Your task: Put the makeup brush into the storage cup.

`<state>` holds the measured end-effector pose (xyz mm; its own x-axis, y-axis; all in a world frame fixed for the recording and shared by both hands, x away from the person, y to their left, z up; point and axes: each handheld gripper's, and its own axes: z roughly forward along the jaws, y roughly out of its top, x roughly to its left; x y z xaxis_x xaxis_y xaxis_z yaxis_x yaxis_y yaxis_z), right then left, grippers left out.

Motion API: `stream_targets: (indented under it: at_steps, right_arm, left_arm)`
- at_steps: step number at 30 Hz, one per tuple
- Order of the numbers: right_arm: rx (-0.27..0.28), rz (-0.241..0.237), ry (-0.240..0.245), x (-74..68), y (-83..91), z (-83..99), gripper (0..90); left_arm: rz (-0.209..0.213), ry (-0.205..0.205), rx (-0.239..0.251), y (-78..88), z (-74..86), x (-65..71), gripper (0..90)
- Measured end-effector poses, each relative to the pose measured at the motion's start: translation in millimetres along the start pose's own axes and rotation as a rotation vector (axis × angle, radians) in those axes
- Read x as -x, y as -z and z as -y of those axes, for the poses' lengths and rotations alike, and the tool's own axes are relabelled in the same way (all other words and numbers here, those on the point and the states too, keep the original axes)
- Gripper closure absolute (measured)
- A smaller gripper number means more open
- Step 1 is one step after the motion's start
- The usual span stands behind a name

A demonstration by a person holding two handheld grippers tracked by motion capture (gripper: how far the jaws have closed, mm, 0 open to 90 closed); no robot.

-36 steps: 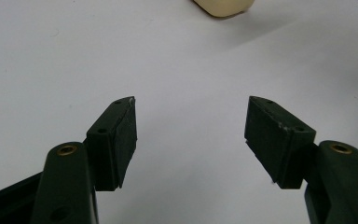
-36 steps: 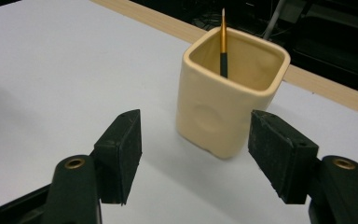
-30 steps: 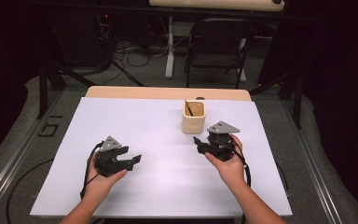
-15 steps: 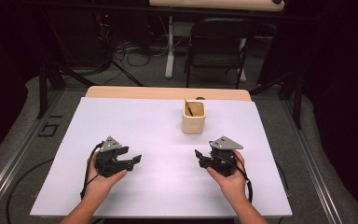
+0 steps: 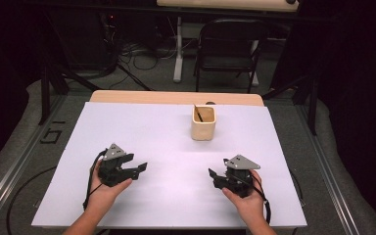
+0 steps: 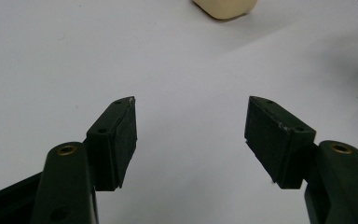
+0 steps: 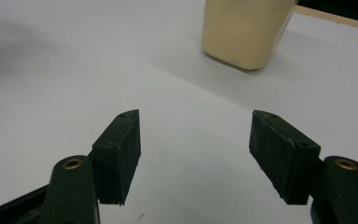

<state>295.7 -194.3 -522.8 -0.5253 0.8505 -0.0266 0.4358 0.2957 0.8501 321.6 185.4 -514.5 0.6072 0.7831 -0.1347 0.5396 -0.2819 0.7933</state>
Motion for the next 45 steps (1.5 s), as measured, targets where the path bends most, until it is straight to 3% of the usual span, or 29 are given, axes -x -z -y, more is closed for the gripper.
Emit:
stream_targets:
  at_steps: [4,19,30,45]
  right_arm:
    - [-0.006,0.012,-0.009,4.9,6.5,6.6,33.8]
    - [-0.041,0.067,-0.045,28.2,25.0,29.8,33.3]
    - [-0.053,0.069,-0.075,41.1,22.4,39.8,33.3]
    - [-0.068,0.062,-0.090,44.2,10.5,39.2,33.3]
  left_arm:
    - [-0.008,-0.007,-0.012,4.4,6.1,-2.8,34.6]
    - [-0.050,0.049,-0.015,25.6,27.3,-23.2,34.6]
    - [-0.090,0.071,-0.019,24.7,32.2,-39.1,34.3]
    - [-0.116,0.071,-0.028,21.0,34.2,-50.0,34.3]
